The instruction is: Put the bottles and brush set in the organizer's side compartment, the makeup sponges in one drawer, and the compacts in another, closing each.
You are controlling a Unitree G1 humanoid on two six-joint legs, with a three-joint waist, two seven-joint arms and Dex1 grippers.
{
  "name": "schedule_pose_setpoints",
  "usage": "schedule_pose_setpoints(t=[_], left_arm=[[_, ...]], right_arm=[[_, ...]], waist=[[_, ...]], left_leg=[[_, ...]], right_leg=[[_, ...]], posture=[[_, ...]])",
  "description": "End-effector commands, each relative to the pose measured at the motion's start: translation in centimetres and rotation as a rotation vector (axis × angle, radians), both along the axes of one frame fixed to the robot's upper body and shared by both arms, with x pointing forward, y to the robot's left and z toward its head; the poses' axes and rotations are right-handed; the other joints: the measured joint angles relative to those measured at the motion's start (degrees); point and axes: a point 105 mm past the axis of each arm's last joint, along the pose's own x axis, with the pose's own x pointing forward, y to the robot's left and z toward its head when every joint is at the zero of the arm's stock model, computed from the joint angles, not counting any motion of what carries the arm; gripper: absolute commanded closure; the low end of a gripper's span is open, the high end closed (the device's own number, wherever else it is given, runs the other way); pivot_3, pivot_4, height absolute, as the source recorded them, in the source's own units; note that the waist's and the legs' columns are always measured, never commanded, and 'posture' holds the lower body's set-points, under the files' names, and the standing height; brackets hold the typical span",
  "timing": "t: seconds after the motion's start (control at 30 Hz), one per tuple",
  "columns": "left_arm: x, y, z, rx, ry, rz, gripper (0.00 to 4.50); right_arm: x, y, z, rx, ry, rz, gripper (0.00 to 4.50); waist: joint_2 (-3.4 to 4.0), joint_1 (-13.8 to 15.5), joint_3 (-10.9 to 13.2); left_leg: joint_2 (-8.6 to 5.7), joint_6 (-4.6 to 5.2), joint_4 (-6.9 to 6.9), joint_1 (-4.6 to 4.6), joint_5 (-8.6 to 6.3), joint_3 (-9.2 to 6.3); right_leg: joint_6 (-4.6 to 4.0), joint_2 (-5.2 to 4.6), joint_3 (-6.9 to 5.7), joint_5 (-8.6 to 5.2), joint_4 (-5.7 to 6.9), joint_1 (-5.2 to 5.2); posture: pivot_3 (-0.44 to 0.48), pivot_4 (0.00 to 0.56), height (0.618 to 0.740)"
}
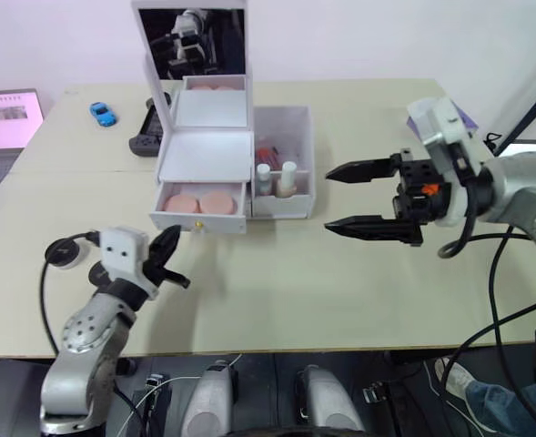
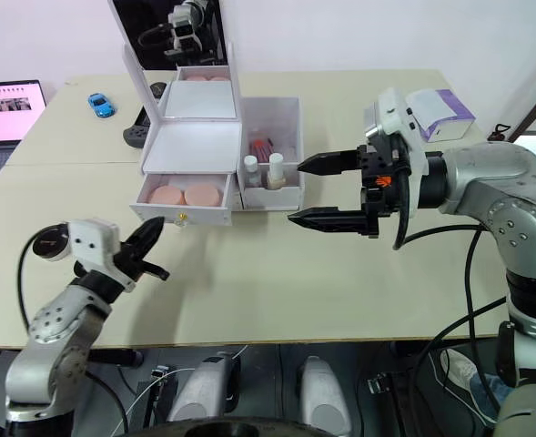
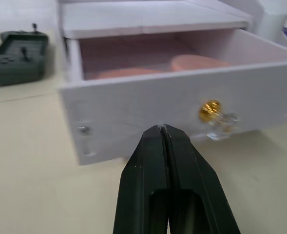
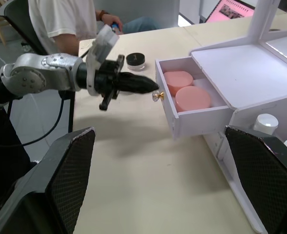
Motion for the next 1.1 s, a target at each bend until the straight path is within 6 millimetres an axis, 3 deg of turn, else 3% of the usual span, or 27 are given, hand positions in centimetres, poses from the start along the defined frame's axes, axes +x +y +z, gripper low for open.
schedule_pose_setpoints(t=[0.03, 0.4, 0.7, 1.1], left_arm=[[0.8, -0.2, 1.1, 0.006, -0.062, 0.01, 4.45], [3.9, -0.2, 2.4, 0.001, -0.098, 0.02, 4.45], [5.9, -0.4, 2.3, 0.013, -0.082, 0.029, 4.45], [5.9, -2.4, 2.7, 0.014, -0.096, -0.066, 4.45]], right_arm=[[-0.4, -0.1, 1.1, 0.011, -0.049, 0.001, 0.0], [-0.1, -0.4, 1.0, 0.006, -0.053, -0.013, 0.0], [0.1, -0.6, 1.0, 0.004, -0.06, -0.017, 0.0], [0.2, -0.8, 0.9, -0.001, -0.058, -0.016, 0.0]], waist=[[0.0, -0.02, 0.0], [0.0, -0.05, 0.0], [0.0, 0.01, 0.0], [0.0, -0.05, 0.0]], left_leg=[[0.0, 0.0, 0.0, 0.0, 0.0, 0.0], [0.0, 0.0, 0.0, 0.0, 0.0, -0.02], [0.0, 0.0, -0.01, 0.0, 0.0, -0.07], [0.0, 0.0, -0.02, -0.01, 0.0, -0.08]], right_leg=[[0.0, 0.0, 0.0, 0.0, 0.0, 0.0], [0.17, 0.03, -0.02, 0.09, 0.01, 0.0], [0.23, 0.06, -0.06, 0.12, 0.05, -0.01], [0.24, 0.06, -0.06, 0.13, 0.05, -0.02]], posture=[[0.0, 0.15, 0.74], [0.0, 0.15, 0.74], [0.0, 0.15, 0.74], [0.0, 0.15, 0.74]])
